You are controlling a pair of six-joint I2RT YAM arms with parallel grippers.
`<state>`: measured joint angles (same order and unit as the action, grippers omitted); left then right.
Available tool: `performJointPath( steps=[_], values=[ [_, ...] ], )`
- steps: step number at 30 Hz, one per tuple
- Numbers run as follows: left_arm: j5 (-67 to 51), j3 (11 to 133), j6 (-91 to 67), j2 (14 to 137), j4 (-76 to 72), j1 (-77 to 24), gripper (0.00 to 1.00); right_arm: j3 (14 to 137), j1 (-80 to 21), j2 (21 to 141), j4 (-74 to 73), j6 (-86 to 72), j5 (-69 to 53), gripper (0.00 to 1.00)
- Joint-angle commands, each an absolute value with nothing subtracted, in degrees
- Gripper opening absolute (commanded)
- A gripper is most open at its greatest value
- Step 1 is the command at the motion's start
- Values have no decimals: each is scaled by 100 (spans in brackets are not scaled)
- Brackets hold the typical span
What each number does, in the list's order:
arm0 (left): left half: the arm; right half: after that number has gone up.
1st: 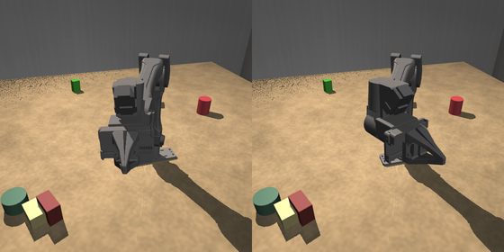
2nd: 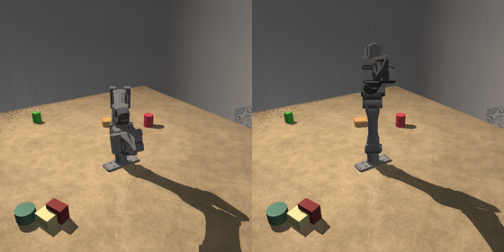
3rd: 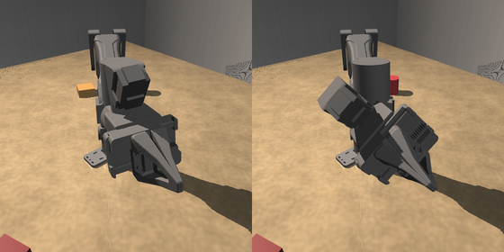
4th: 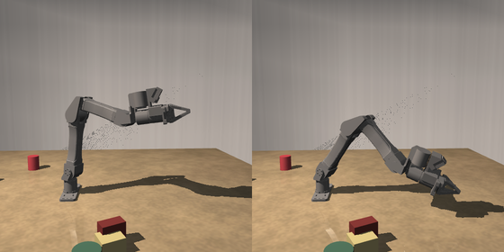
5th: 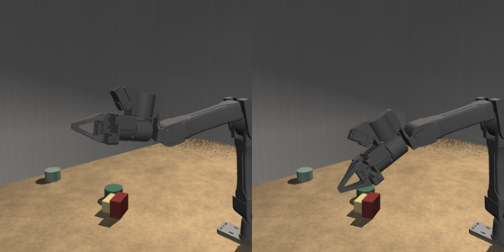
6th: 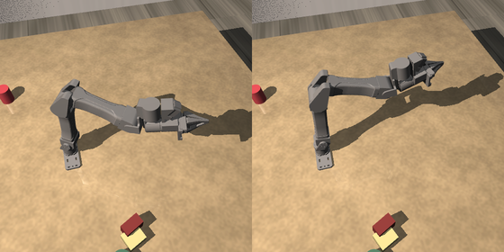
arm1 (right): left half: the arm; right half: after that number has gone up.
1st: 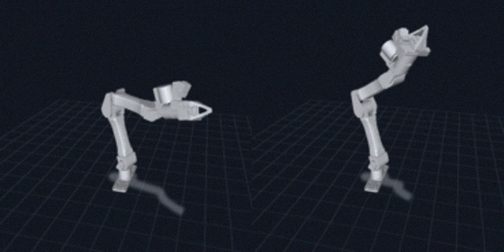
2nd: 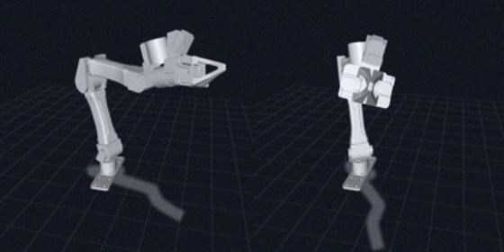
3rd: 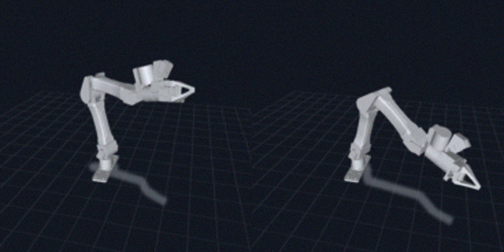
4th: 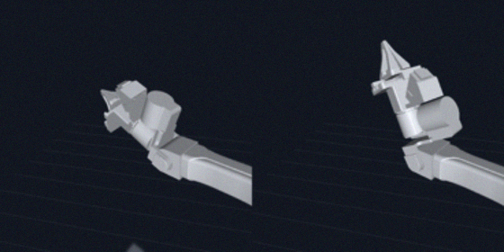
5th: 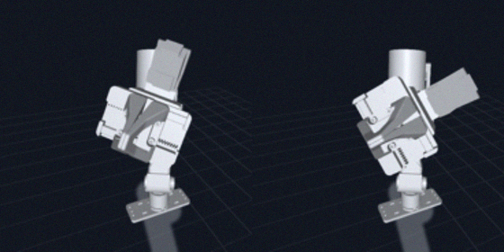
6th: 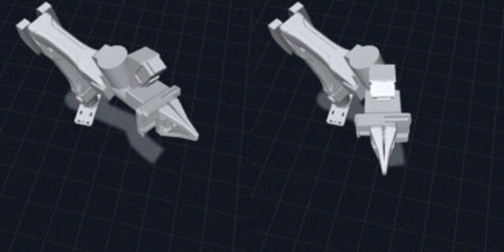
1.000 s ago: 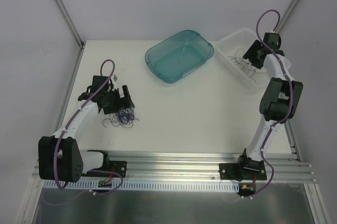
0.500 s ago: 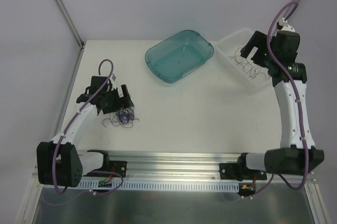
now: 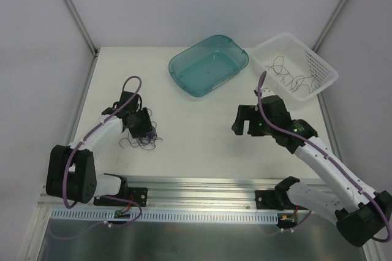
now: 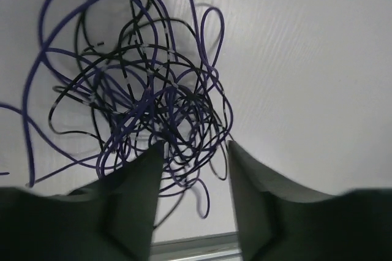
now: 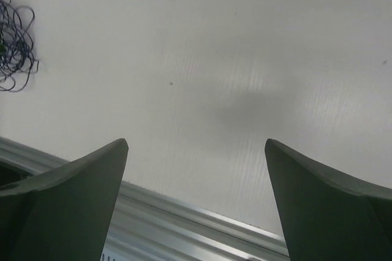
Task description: Untangle the cables
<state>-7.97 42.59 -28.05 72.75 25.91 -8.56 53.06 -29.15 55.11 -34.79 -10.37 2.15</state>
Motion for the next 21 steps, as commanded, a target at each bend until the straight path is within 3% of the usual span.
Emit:
performJointPath(
  steps=[1, 4, 5, 10, 14, 21],
  values=[
    [-641, 4342, -3050, 7689, 2384, -1405, 39, 4940, -3662, 5396, -2743, -1564, 439, 100],
    [-791, 4421, -3032, 7927, 2136, -1994, 14, 4799, -4015, 5502, -2506, -1652, 562, 100],
    [-808, 4491, -3041, 7963, 2092, -2143, 0, 4764, -4051, 5519, -2444, -1644, 510, 100],
    [-1097, 4719, -3023, 7876, 1837, -3188, 0, 4300, -4201, 5633, -1548, -1600, -269, 96],
    [-1309, 4781, -3286, 7682, 1740, -3463, 0, 3877, -4341, 5967, -547, -1705, -1236, 91],
    [-1538, 4843, -3542, 7506, 1731, -3542, 0, 3621, -4816, 6819, 1045, -1635, -1749, 79]
  ],
)
